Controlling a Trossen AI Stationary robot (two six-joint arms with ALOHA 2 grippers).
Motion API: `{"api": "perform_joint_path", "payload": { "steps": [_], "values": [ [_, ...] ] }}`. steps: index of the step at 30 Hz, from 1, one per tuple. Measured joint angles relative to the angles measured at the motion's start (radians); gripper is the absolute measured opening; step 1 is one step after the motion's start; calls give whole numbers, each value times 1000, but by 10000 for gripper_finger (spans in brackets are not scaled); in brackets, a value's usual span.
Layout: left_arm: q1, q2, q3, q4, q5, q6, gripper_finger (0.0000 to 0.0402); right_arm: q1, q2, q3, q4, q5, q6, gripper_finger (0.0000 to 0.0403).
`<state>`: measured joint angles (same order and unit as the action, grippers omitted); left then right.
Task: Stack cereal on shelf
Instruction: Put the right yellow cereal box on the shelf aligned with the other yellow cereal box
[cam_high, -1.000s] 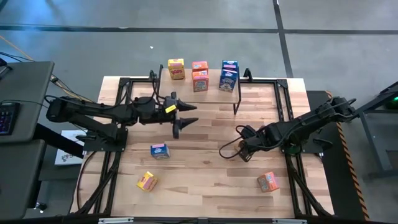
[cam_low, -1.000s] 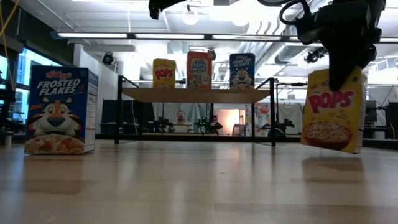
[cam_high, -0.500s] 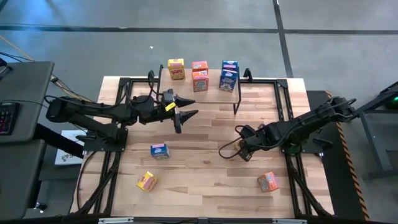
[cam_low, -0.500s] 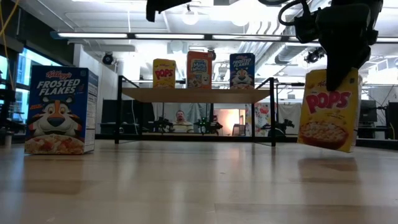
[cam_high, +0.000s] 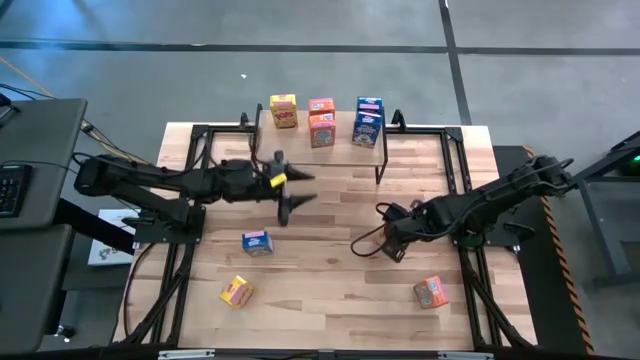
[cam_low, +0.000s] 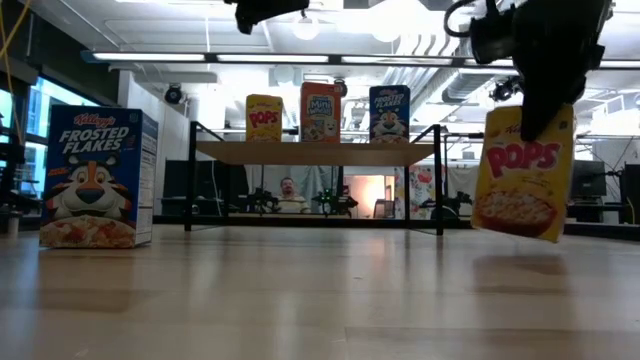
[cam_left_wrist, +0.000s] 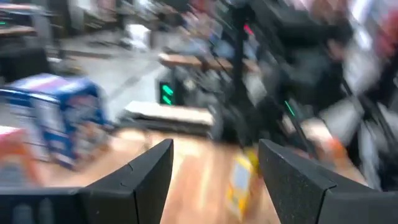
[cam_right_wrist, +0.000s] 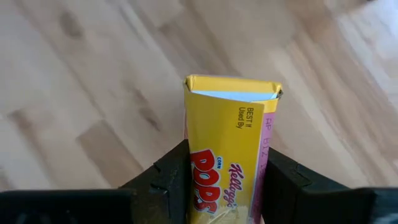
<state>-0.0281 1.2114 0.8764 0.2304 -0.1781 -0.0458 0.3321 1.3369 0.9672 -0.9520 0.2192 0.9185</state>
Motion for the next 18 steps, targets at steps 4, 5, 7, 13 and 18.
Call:
{"api": "perform_joint_path", "payload": {
  "steps": [4,5,7,13,18],
  "values": [
    [-32,20,0,-69,40,-1,225,-15,-19,0,54,-28,-41,140],
    [-37,26,0,-72,39,-8,225,-21,-24,0,74,-29,-59,140],
    [-46,35,0,-75,38,-7,225,-34,-37,0,121,-33,-105,140],
    [-61,70,0,-83,38,3,225,-89,-64,1,305,-107,-254,140],
    [-60,111,0,-66,38,-32,225,-141,-59,30,406,-169,-382,140]
  ]
}}
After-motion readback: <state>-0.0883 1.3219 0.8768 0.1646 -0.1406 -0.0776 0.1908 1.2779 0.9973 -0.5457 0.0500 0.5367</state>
